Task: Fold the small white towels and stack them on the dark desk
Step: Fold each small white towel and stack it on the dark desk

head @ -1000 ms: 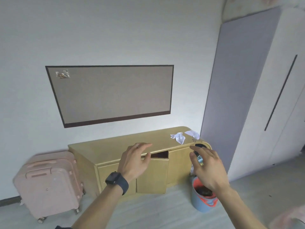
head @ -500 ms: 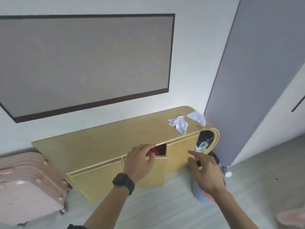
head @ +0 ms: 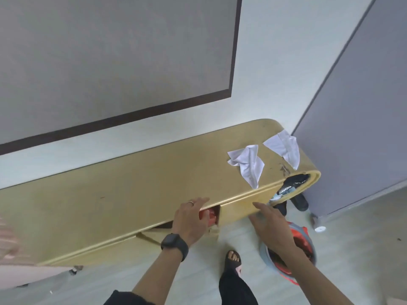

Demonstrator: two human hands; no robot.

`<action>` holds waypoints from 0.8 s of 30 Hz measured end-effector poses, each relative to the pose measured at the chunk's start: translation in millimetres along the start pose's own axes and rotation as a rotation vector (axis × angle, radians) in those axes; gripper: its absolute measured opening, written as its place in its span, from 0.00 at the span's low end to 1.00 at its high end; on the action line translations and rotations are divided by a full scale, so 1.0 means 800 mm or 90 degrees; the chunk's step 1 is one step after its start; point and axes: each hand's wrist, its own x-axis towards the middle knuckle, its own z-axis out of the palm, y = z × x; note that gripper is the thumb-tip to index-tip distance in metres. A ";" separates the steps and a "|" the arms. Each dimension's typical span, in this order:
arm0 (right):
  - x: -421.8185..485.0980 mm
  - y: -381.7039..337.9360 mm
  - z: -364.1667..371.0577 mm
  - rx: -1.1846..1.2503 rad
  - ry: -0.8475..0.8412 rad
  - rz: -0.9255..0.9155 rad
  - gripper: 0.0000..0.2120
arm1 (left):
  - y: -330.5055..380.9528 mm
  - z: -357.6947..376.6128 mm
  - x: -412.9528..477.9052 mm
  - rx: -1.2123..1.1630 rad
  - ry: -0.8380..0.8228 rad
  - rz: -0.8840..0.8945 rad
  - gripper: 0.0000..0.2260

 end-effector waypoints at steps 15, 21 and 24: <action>0.277 0.062 0.081 -0.179 -0.086 0.096 0.18 | -0.068 0.122 0.191 0.141 -0.214 -0.180 0.29; 0.275 0.069 0.112 -0.247 0.036 0.042 0.02 | -0.092 0.147 0.188 0.173 -0.285 -0.185 0.28; 0.271 0.058 0.114 -0.253 0.000 -0.030 0.02 | -0.093 0.139 0.193 0.175 -0.300 -0.182 0.30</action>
